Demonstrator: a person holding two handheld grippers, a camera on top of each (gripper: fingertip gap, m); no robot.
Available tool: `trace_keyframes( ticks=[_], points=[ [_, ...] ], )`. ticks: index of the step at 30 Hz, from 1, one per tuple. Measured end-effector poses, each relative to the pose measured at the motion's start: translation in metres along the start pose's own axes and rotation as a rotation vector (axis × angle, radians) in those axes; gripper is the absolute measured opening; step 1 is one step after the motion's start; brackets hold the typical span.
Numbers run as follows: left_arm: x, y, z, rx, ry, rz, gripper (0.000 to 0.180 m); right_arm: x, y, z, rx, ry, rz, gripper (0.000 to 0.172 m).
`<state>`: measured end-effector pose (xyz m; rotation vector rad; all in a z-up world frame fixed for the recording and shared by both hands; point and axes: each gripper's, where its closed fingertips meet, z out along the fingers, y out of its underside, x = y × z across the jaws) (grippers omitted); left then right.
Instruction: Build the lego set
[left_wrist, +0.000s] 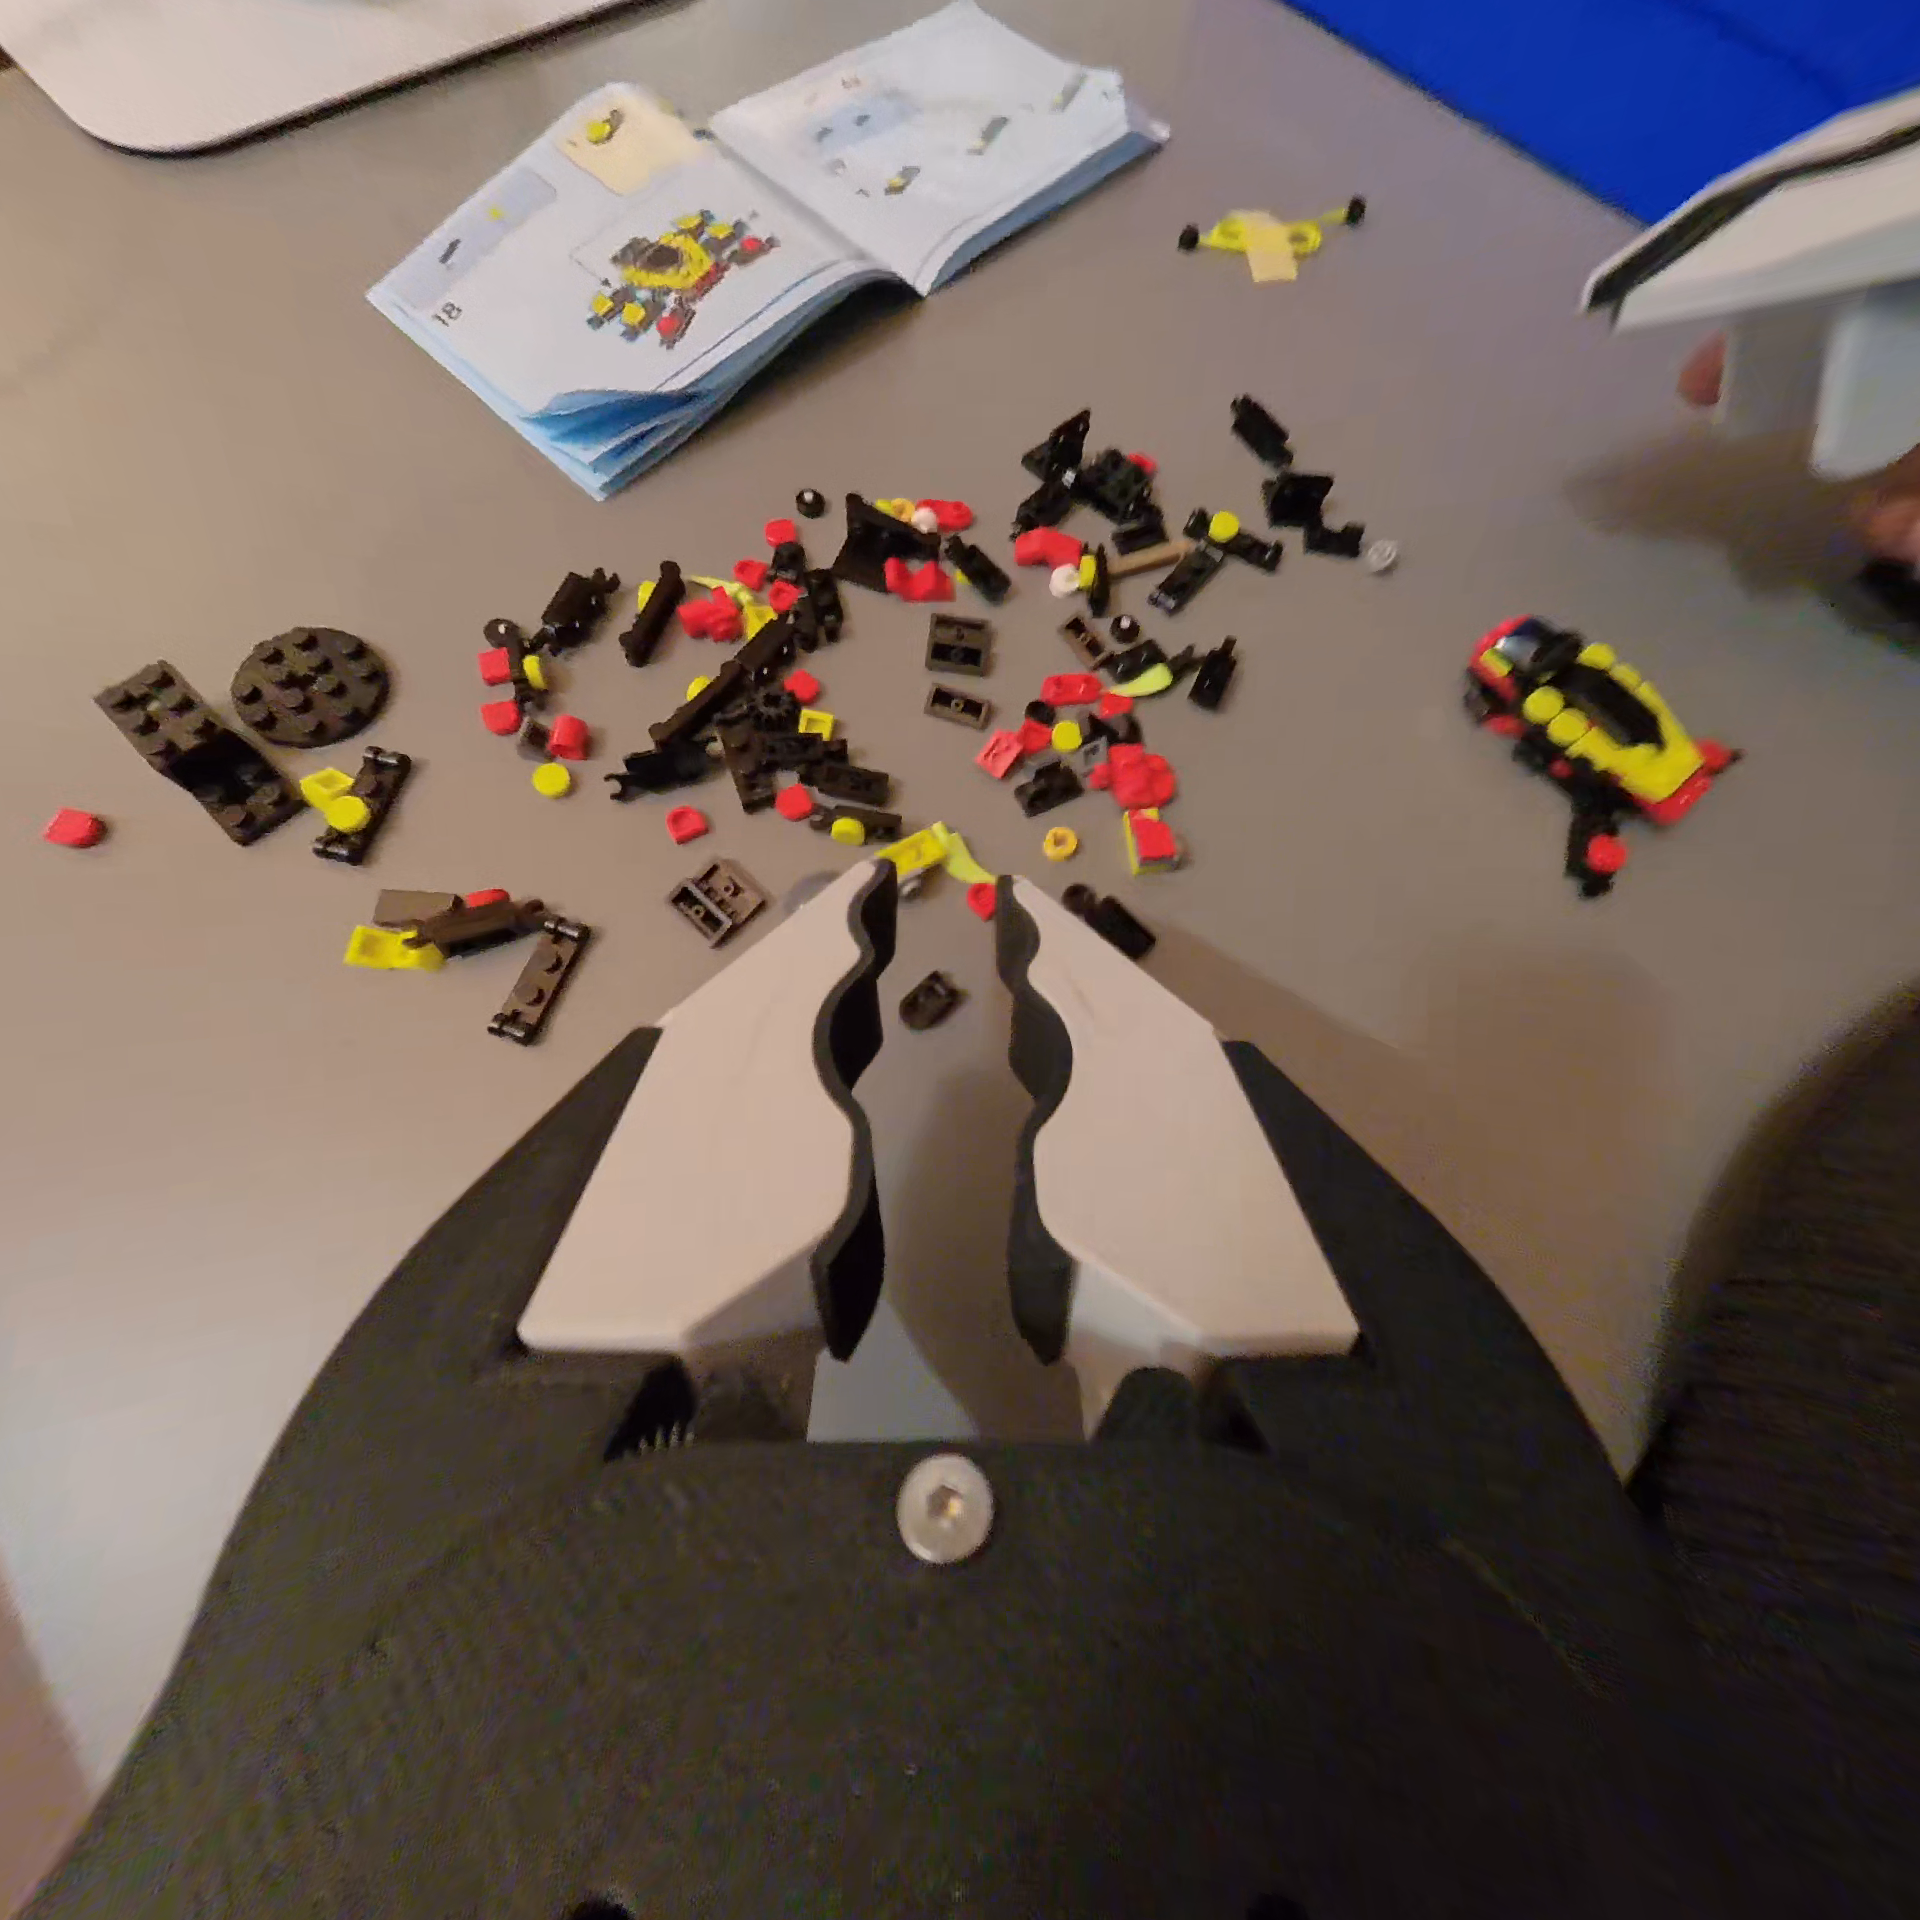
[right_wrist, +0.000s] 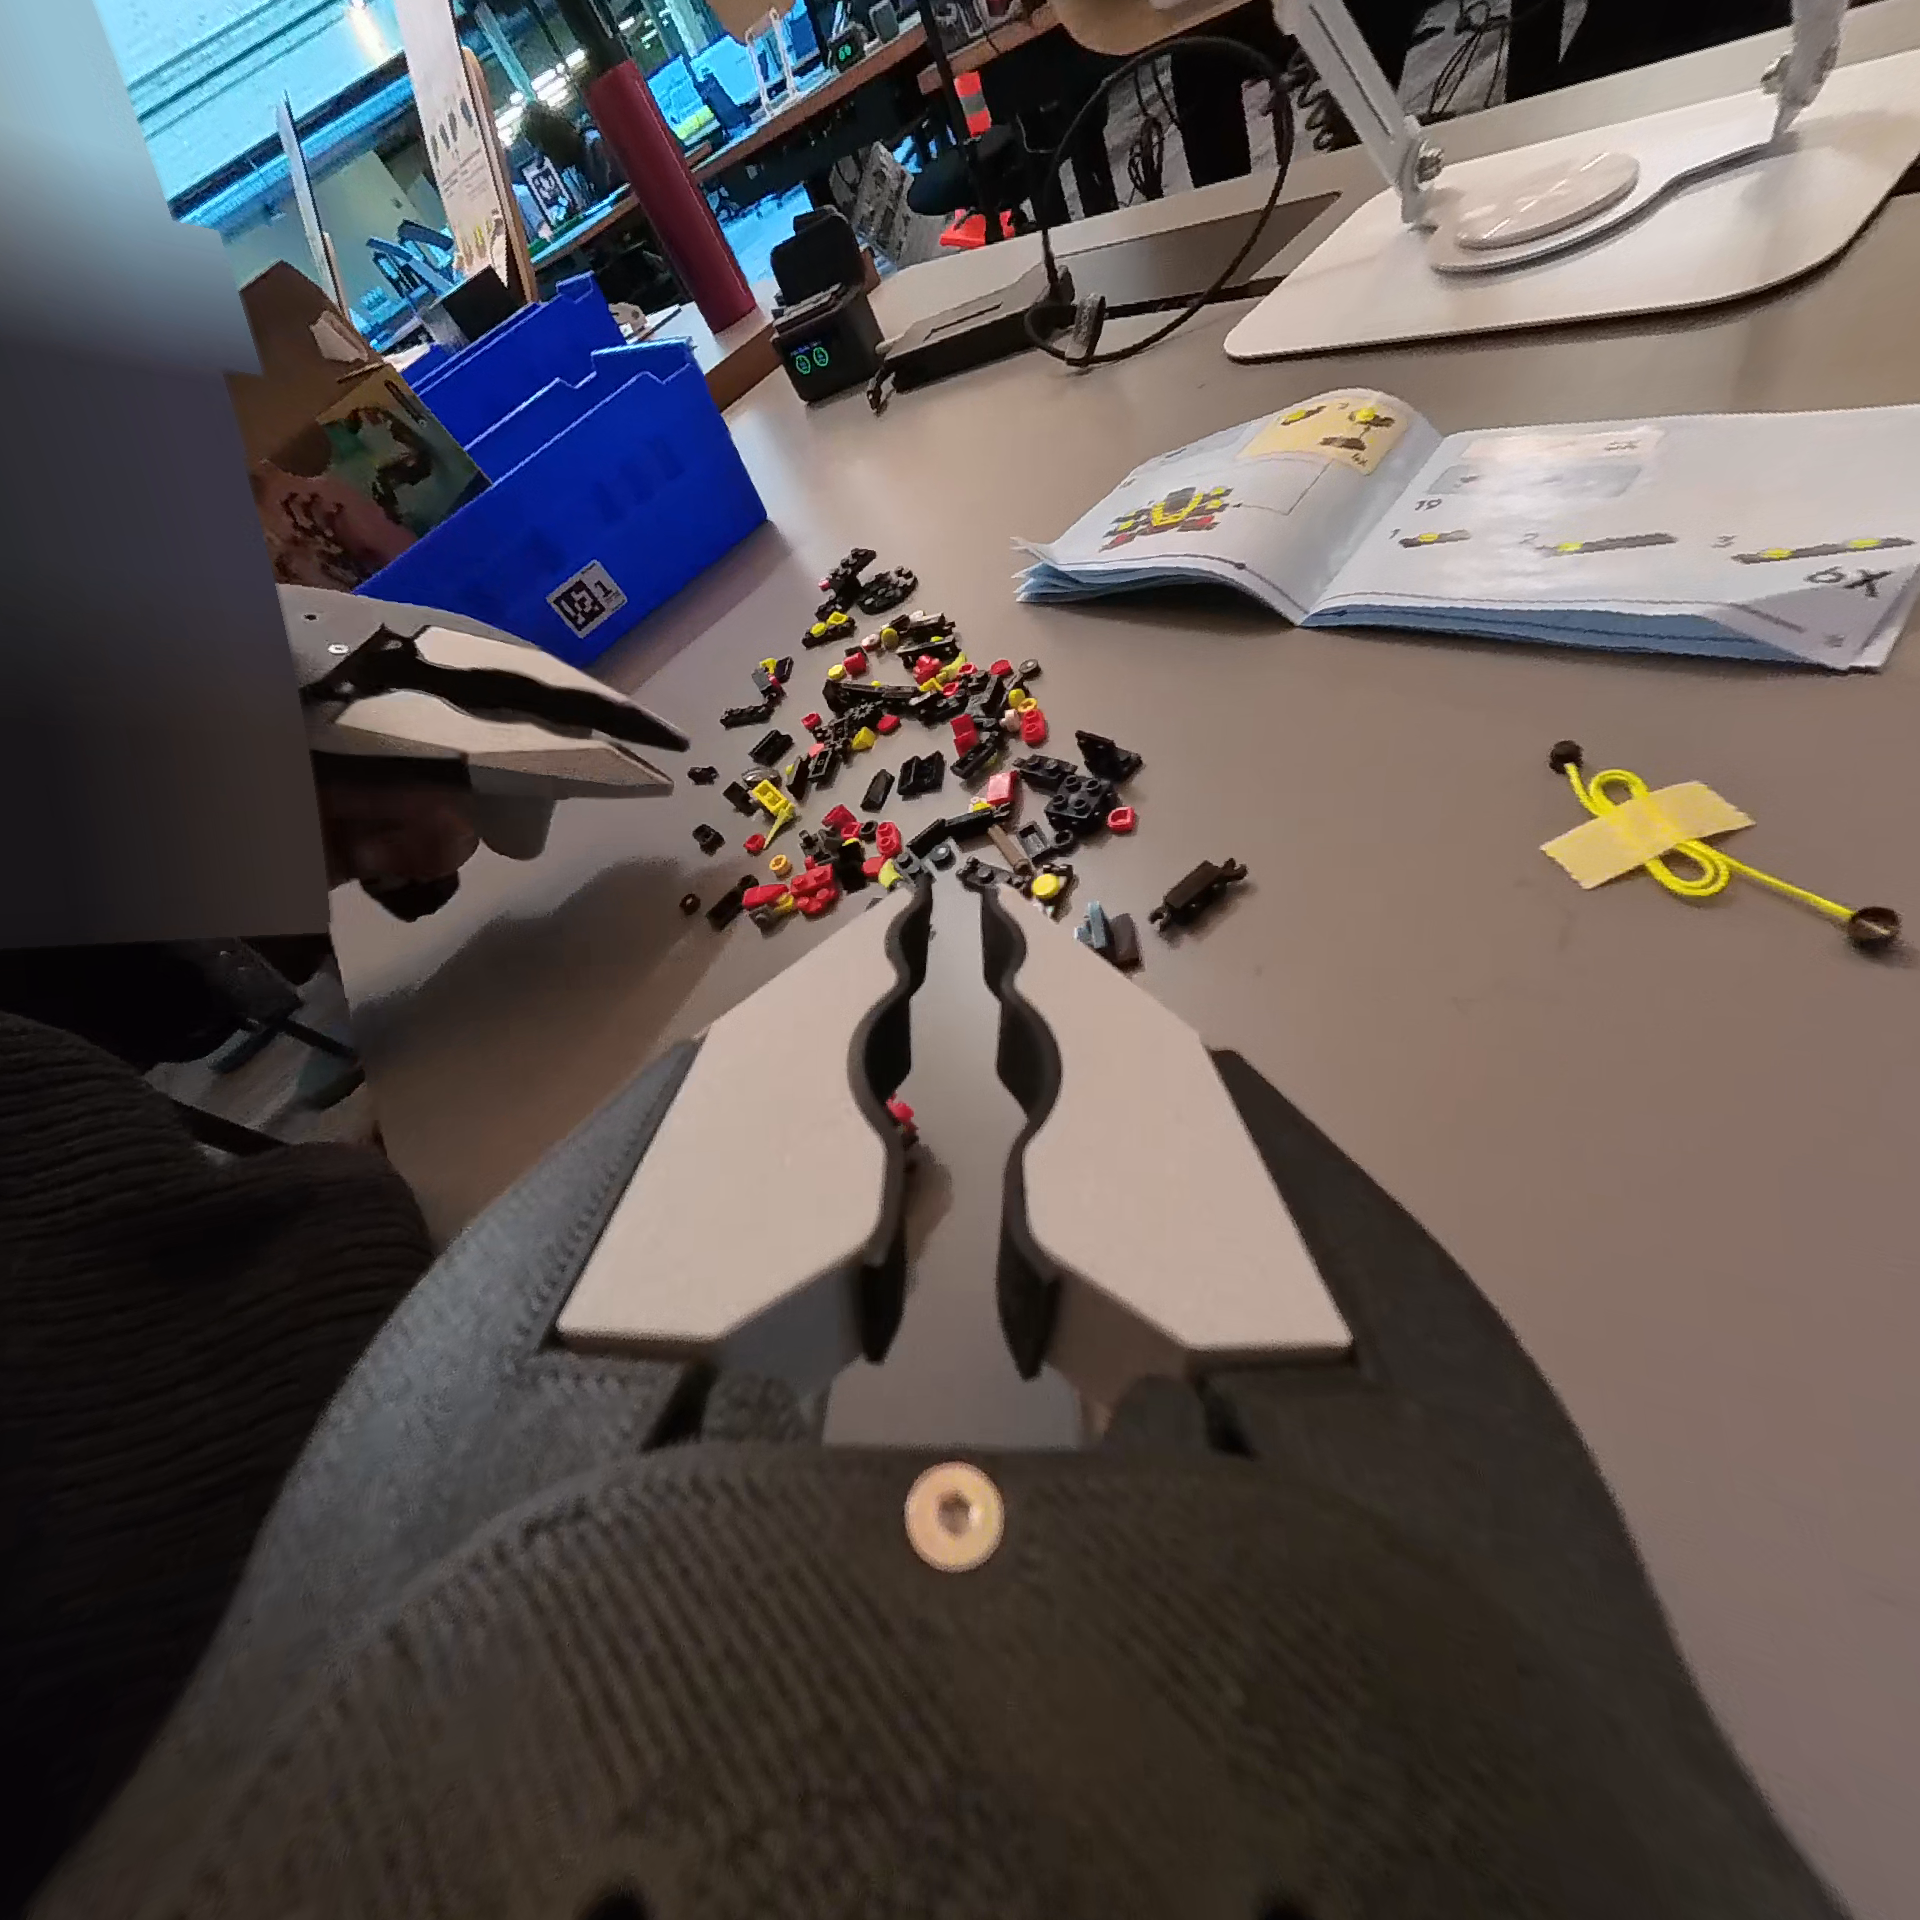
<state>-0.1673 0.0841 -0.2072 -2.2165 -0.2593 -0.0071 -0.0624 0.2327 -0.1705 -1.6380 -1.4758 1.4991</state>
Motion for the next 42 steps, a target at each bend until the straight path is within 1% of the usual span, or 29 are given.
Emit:
trace_keyframes(
  ticks=[2,4,8,11,17,23,30,35,42],
  points=[
    [-0.001,0.010,0.002,-0.020,0.019,0.008,0.015,-0.002,0.000,-0.001,-0.004,0.006,-0.022,0.008],
    [-0.002,0.016,0.003,-0.034,0.044,-0.023,0.015,-0.003,0.001,0.000,-0.013,0.011,-0.041,0.008],
    [-0.013,0.009,-0.002,0.013,0.038,-0.096,0.015,-0.005,0.005,0.002,-0.032,0.009,-0.052,0.008],
    [-0.014,0.009,-0.002,0.018,0.057,-0.134,0.015,-0.006,0.004,0.002,-0.029,-0.001,-0.040,0.008],
    [-0.015,0.013,0.005,-0.009,0.023,-0.092,0.016,-0.006,0.002,-0.001,-0.010,-0.019,0.003,0.009],
    [-0.008,0.017,0.014,-0.035,0.048,-0.085,0.018,-0.004,0.002,-0.001,-0.004,-0.022,0.023,0.009],
    [-0.016,0.015,0.012,-0.022,0.017,-0.097,0.020,-0.003,0.002,-0.001,-0.007,-0.020,0.026,0.009],
    [-0.031,0.016,0.008,-0.018,-0.043,-0.093,0.020,-0.003,0.002,-0.001,-0.006,-0.021,0.027,0.009],
    [-0.046,0.017,0.006,-0.015,-0.088,-0.140,0.025,-0.003,0.002,-0.001,-0.006,-0.022,0.031,0.010]
  ],
)
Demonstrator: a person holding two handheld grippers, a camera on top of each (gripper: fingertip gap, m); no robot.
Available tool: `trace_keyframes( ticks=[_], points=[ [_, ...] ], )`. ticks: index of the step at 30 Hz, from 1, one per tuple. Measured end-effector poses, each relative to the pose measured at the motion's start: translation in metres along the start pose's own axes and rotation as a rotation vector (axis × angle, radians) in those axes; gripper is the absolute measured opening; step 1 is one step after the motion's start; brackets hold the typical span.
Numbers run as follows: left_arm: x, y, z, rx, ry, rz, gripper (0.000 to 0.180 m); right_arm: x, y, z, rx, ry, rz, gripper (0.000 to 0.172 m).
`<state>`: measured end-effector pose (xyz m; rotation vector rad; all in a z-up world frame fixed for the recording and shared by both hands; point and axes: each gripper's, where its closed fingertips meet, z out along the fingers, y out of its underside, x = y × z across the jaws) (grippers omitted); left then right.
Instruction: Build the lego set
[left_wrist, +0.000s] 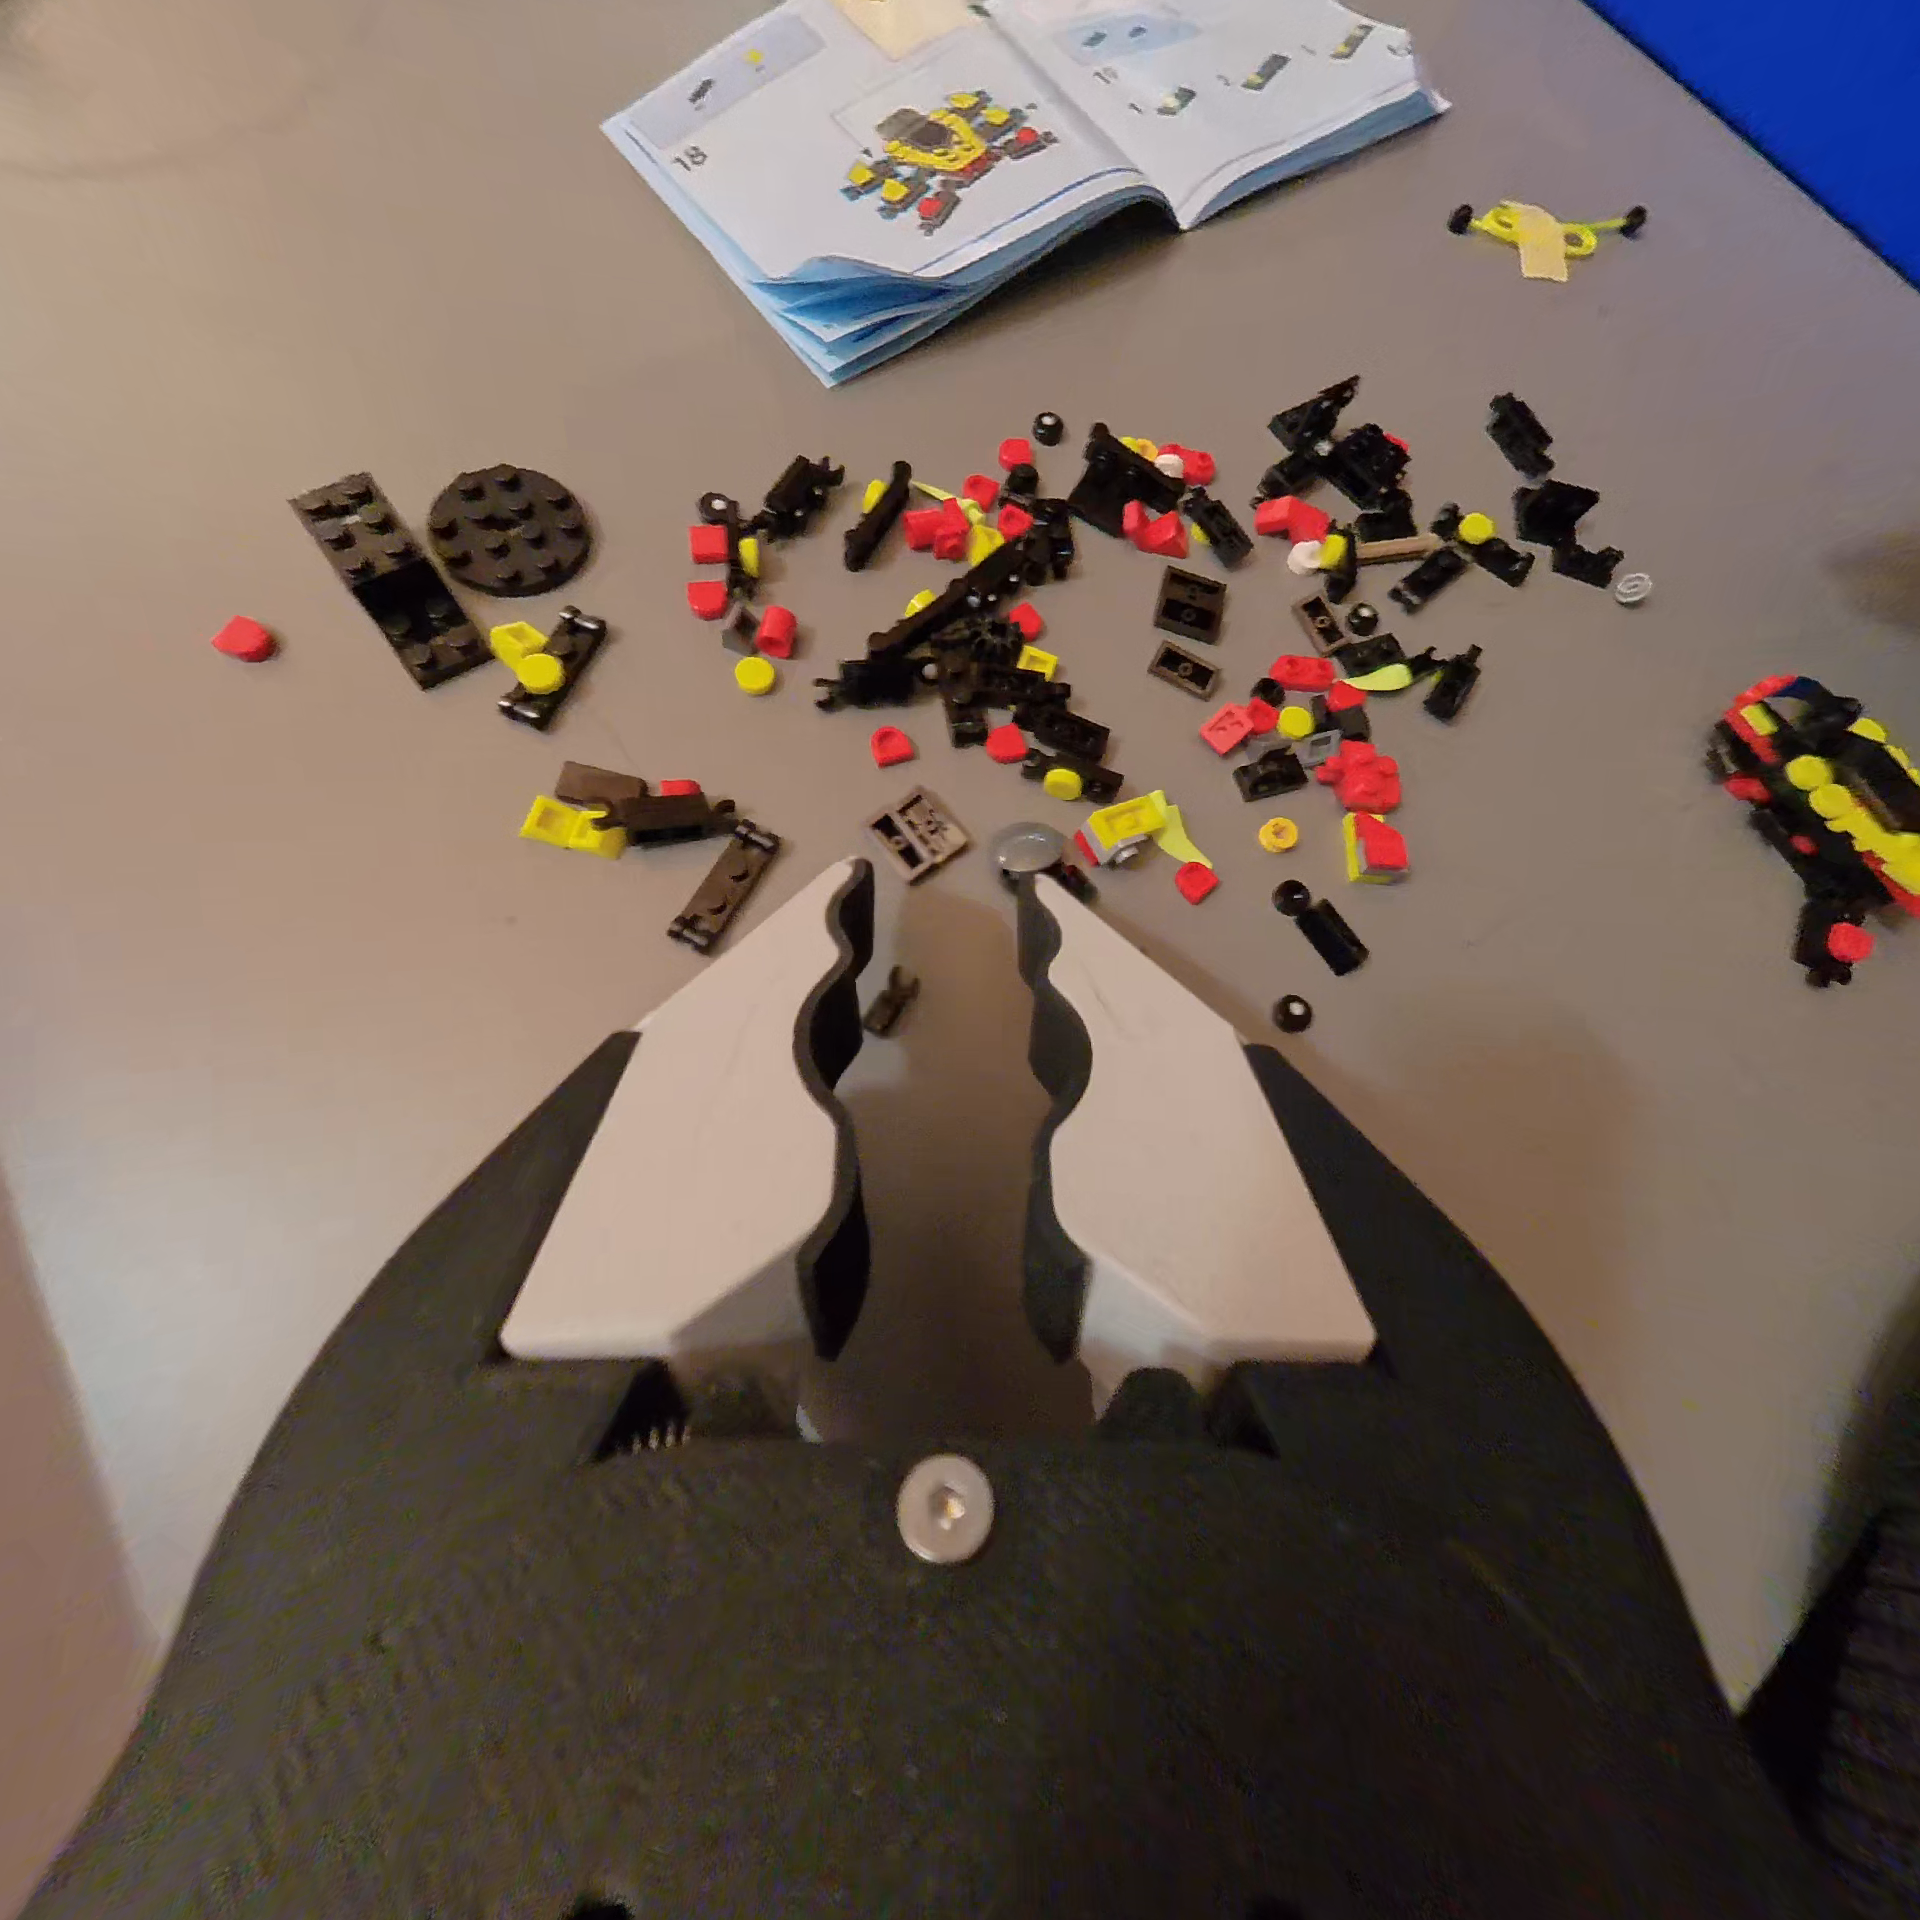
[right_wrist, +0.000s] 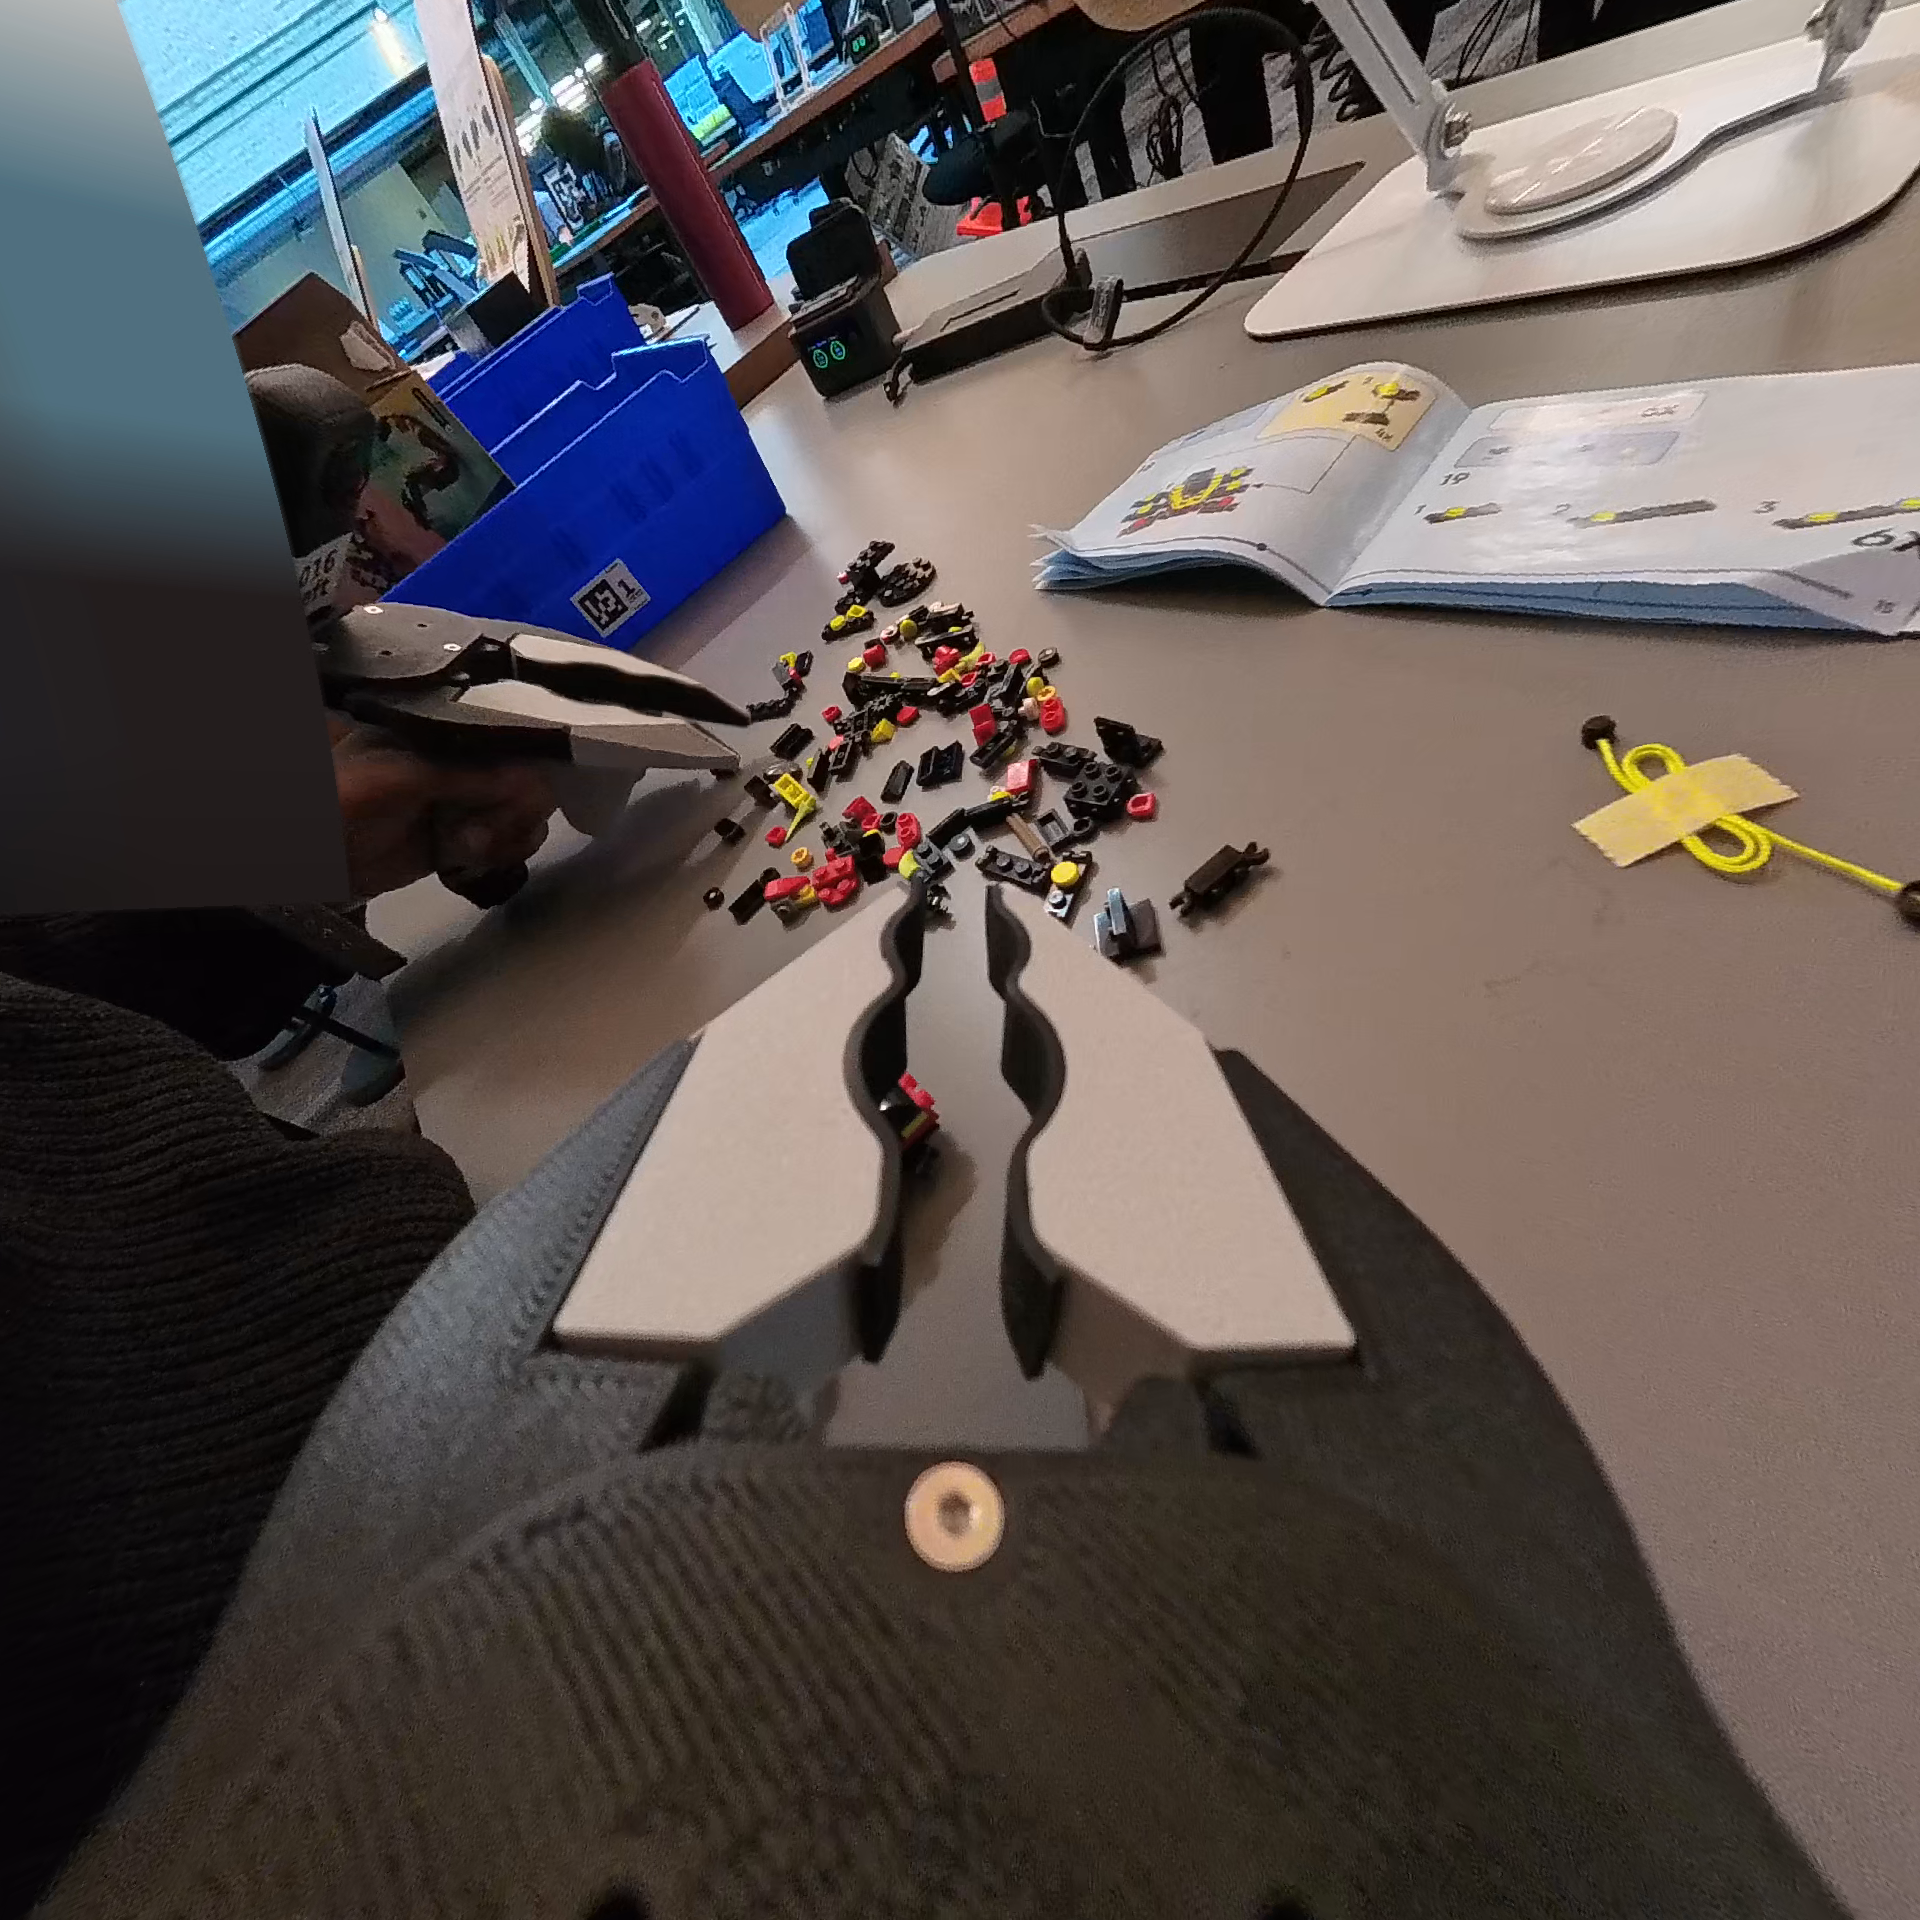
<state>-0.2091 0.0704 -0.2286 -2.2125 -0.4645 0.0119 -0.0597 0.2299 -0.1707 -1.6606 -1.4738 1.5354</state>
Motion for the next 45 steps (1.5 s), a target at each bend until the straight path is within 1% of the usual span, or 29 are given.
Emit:
trace_keyframes(
  ticks=[3,6,13,39,45],
  points=[
    [-0.013,0.001,0.000,-0.005,-0.074,0.008,0.031,0.001,0.000,0.000,0.001,0.000,0.004,0.010],
    [-0.020,0.000,-0.001,0.002,-0.108,-0.001,0.035,0.001,0.000,0.001,-0.001,-0.001,0.008,0.010],
    [-0.021,0.002,0.001,-0.008,-0.093,-0.044,0.037,0.002,0.001,0.001,-0.002,-0.003,0.021,0.010],
    [-0.022,0.003,0.002,-0.015,-0.091,-0.055,0.038,0.004,0.002,0.001,-0.005,-0.003,0.032,0.011],
    [-0.029,0.001,0.001,0.000,-0.125,-0.071,0.041,0.004,0.002,0.001,-0.004,-0.002,0.034,0.011]
  ],
)
